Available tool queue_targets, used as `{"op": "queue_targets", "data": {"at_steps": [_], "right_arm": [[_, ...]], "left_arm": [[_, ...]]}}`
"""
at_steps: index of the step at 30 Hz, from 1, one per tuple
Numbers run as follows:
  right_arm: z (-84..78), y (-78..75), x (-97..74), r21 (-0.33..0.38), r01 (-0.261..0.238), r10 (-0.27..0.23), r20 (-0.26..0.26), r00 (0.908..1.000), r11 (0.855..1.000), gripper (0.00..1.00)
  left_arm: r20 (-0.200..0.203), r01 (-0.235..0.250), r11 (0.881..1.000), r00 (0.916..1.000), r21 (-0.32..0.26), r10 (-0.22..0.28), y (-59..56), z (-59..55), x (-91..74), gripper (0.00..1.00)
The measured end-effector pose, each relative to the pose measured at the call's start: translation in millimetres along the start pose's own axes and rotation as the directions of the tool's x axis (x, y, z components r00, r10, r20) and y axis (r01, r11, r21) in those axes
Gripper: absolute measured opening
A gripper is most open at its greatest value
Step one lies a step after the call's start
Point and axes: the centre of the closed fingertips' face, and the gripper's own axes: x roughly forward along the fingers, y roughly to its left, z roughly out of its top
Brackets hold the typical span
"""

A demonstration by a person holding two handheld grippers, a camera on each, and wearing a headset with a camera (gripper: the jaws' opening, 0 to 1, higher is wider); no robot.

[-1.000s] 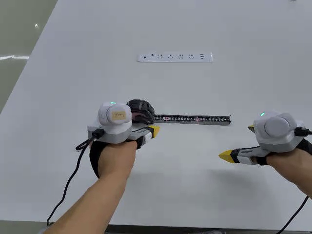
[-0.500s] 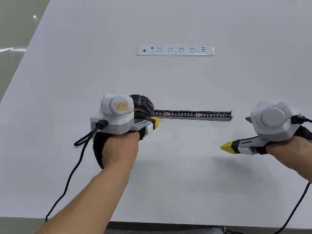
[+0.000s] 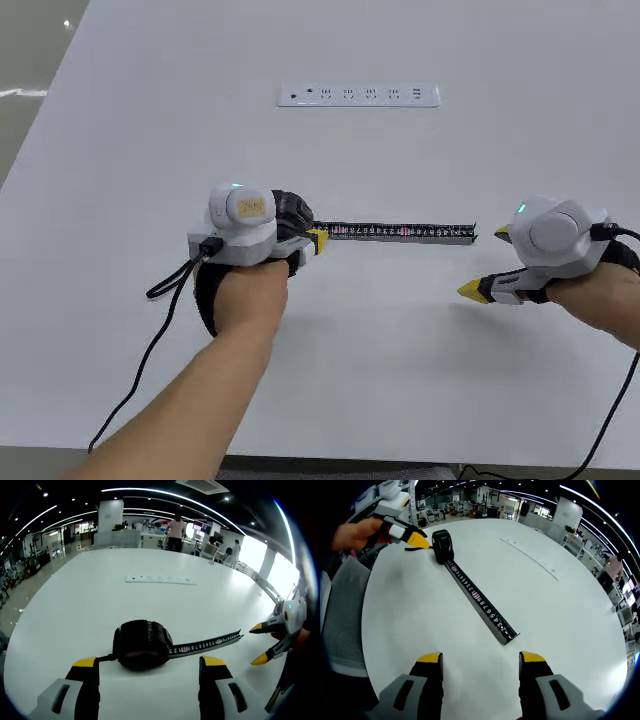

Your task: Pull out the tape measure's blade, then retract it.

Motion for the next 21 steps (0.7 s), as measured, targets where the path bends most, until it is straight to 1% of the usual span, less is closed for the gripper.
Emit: {"op": "queue_targets", "data": {"at_steps": [3,6,9,13,16,20,21], "right_arm": [[-1.9,-7.2,2.2,-0.039,-0.002,0.002,-0.012,0.9999,0.999,0.60],[-1.9,-11.1,3.4,-0.068,-0.008,0.006,-0.019,0.9998,0.998,0.58],[-1.9,-15.1,4.5,-0.118,-0.022,0.018,-0.034,0.9993,0.993,0.56],[-1.5,-19.1,5.6,-0.154,-0.031,0.024,-0.043,0.9988,0.988,0.52],[-0.7,-23.7,7.4,-0.194,-0.044,0.033,-0.059,0.9977,0.980,0.50],[-0.4,-24.1,7.5,-0.197,-0.046,0.034,-0.060,0.9976,0.979,0.48],[0.2,-25.2,8.1,-0.207,-0.051,0.039,-0.064,0.9972,0.977,0.48]], "left_arm": [[0.000,-0.002,1.000,1.0000,-0.004,0.002,-0.7,0.4,2.2,0.79],[0.002,-0.006,1.000,1.0000,-0.009,0.006,-0.4,1.2,3.3,0.78],[0.000,-0.008,1.000,1.0000,-0.013,0.008,-0.2,1.7,5.7,0.77],[0.001,-0.010,1.000,1.0000,-0.019,0.010,0.3,2.4,7.2,0.77],[0.001,-0.012,1.000,0.9999,-0.023,0.012,0.7,3.4,9.5,0.77],[0.002,-0.012,1.000,0.9999,-0.024,0.012,0.7,3.6,9.7,0.76],[0.002,-0.013,1.000,0.9999,-0.027,0.013,0.9,4.0,10.1,0.76]]}}
